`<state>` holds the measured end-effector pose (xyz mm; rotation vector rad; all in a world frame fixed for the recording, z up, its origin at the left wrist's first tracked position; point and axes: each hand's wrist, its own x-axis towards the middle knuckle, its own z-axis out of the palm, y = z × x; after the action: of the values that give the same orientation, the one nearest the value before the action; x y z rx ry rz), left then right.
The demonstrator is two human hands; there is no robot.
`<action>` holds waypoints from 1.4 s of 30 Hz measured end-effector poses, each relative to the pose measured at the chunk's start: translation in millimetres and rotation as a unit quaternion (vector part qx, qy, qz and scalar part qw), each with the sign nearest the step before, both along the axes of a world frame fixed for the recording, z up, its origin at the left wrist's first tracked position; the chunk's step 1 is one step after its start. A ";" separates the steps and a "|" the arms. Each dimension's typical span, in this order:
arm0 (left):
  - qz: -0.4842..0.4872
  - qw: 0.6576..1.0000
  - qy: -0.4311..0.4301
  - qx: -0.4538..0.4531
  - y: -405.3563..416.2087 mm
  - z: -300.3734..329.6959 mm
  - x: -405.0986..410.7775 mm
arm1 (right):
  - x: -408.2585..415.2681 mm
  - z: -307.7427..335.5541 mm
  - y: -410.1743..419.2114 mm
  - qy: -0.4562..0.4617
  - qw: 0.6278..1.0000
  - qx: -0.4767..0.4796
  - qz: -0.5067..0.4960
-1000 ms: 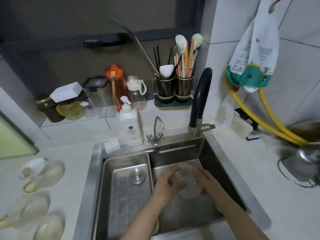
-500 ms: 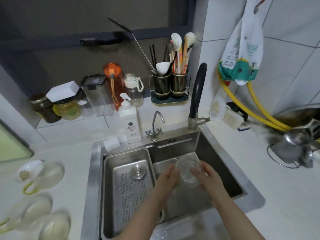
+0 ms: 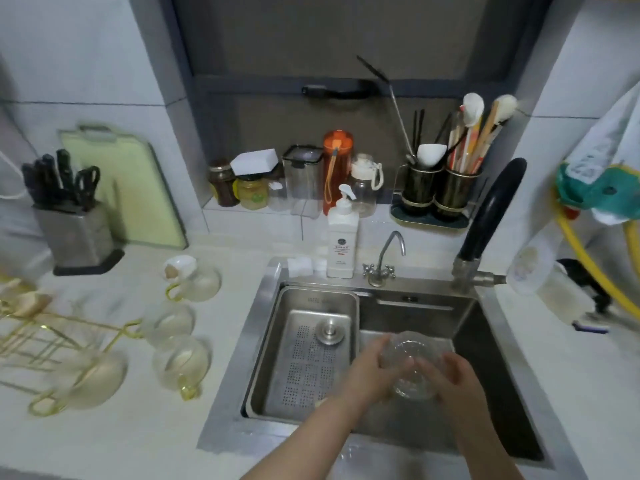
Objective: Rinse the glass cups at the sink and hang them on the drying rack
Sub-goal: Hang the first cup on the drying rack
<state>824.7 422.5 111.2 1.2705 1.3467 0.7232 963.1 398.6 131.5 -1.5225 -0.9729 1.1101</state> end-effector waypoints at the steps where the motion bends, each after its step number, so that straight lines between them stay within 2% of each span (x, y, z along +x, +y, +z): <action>1: 0.018 1.000 0.002 0.005 -2.3 -5.6 0.6 | 0.0 4.0 -1.1 0.003 1.000 0.005 0.009; 6: 0.087 0.996 -0.021 0.008 -22.0 11.7 -12.6 | -5.3 2.7 -7.6 -0.011 0.997 0.008 0.081; 10: 0.158 0.986 -0.058 0.015 -41.6 20.9 -35.1 | -26.5 5.6 -12.1 0.043 0.991 0.018 0.126; 13: 0.218 0.973 -0.073 0.029 -61.8 23.2 -58.7 | -50.7 6.9 -17.7 0.042 0.983 0.019 0.177; 18: 0.321 0.942 -0.087 0.044 -99.9 22.7 -106.5 | -104.2 14.1 -32.5 0.102 0.964 0.014 0.247; 24: 0.394 0.912 -0.082 0.073 -145.8 31.0 -171.5 | -177.3 14.0 -54.2 0.113 0.938 0.008 0.327; 42: 0.473 0.867 -0.091 0.125 -263.7 44.4 -439.2 | -456.0 23.8 -145.8 0.072 0.898 0.040 0.433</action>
<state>385.5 158.9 155.6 0.6237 1.7364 1.6928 507.1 252.8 155.3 -0.8948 -1.6322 1.7314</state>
